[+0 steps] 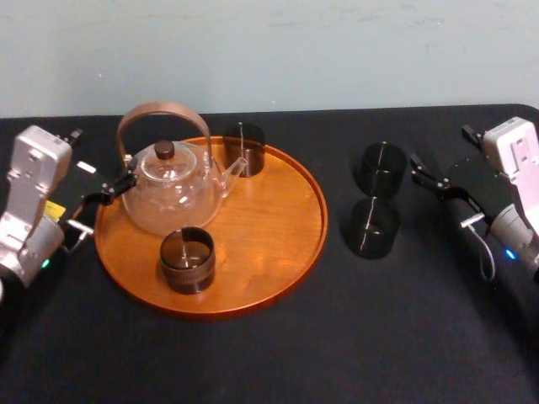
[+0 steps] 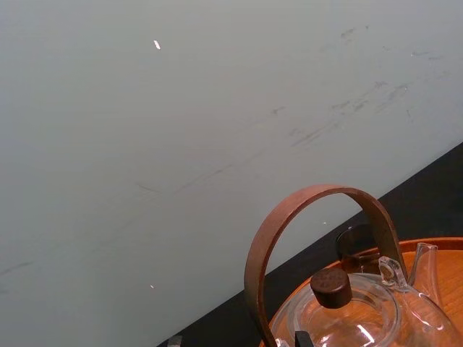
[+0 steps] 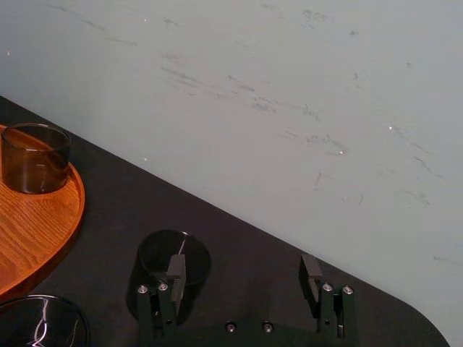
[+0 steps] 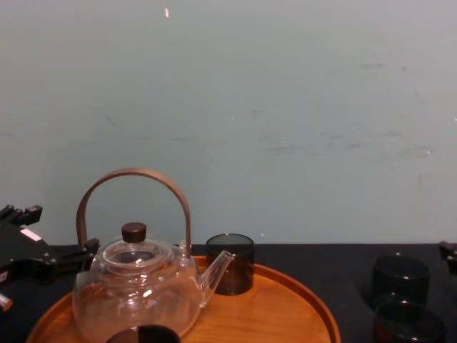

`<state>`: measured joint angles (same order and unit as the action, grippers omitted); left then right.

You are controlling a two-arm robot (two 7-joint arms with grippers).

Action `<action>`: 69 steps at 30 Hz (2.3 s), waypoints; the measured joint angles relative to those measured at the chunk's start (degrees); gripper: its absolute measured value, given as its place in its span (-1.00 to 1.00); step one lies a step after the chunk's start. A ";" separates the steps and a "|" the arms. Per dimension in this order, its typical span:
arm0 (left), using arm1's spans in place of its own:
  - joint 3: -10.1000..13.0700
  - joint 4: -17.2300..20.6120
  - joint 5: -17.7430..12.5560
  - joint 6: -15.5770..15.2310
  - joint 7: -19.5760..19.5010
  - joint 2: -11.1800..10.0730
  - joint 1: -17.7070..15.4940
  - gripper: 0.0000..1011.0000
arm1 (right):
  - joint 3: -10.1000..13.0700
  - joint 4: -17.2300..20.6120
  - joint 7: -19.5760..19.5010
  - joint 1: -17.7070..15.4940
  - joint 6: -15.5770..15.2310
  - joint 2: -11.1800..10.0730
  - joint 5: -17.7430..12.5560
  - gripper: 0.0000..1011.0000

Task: Pick up the glass from the table and place it on the tray.

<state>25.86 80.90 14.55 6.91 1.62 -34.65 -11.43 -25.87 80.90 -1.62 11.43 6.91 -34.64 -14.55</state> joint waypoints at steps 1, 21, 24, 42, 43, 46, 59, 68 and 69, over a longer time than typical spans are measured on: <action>0.00 0.00 0.00 0.00 0.00 0.00 0.00 1.00 | 0.00 0.00 0.00 0.00 0.00 0.00 0.00 0.98; 0.00 0.00 0.00 0.00 0.00 0.00 0.00 1.00 | 0.01 0.00 0.00 0.00 0.00 0.00 0.00 0.98; 0.00 0.00 0.00 0.00 0.00 0.00 0.00 1.00 | 0.00 0.00 0.00 0.00 0.00 0.00 0.00 0.98; 0.00 0.00 0.00 0.00 0.00 0.00 0.00 1.00 | 0.00 0.00 0.00 0.00 0.00 0.00 0.00 0.98; 0.00 0.00 0.00 0.00 0.00 0.00 0.00 1.00 | 0.00 0.00 0.00 0.00 0.00 0.00 0.00 0.98; 0.00 0.00 0.00 0.00 0.00 0.00 0.00 1.00 | 0.00 0.00 0.00 0.00 0.00 0.00 0.00 0.98; 0.00 0.00 0.00 0.00 0.00 0.00 0.00 1.00 | 0.00 0.00 0.00 0.00 0.00 0.00 0.00 0.98; 0.00 0.00 0.00 0.00 0.00 0.00 0.00 1.00 | 1.01 1.61 2.37 -2.35 0.16 -0.70 -0.26 0.98; 0.00 0.00 0.00 0.00 0.00 0.00 0.00 1.00 | 1.08 2.06 2.60 -2.73 0.13 -0.89 -0.23 0.98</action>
<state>25.86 80.90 14.55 6.91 1.62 -34.64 -11.43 -24.79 82.95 0.98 8.70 7.04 -35.53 -14.78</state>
